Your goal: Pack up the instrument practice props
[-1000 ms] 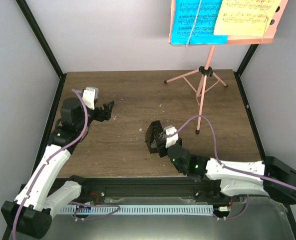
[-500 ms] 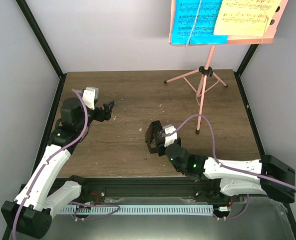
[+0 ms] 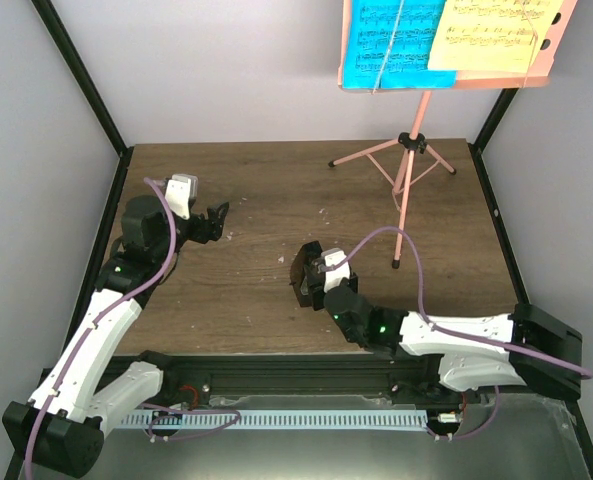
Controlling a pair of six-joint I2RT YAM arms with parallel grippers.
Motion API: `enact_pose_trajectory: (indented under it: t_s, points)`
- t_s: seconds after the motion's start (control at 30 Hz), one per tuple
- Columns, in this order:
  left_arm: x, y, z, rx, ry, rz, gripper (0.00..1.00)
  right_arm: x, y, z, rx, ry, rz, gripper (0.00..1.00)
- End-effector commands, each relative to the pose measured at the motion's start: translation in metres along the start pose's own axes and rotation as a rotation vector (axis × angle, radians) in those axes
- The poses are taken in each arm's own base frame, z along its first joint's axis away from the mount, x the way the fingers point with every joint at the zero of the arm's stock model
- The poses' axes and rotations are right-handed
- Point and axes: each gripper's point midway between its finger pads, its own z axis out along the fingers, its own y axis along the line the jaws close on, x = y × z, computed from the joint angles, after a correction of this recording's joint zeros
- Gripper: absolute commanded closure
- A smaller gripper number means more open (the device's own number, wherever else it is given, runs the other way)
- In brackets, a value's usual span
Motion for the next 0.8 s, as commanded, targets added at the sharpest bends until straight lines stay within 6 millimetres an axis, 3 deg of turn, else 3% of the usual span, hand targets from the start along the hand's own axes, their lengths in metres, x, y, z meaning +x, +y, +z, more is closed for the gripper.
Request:
enact_pose_trajectory:
  t_s: [0.0,0.77]
  points:
    - [0.003,-0.001,0.000,0.008,0.008,0.011,0.13,0.055,0.001,-0.001,-0.016,0.172,-0.086,0.61]
    - [0.004,-0.002,0.001,0.017,0.013,0.009,0.13,0.069,0.009,0.004,-0.038,0.233,-0.106,0.52]
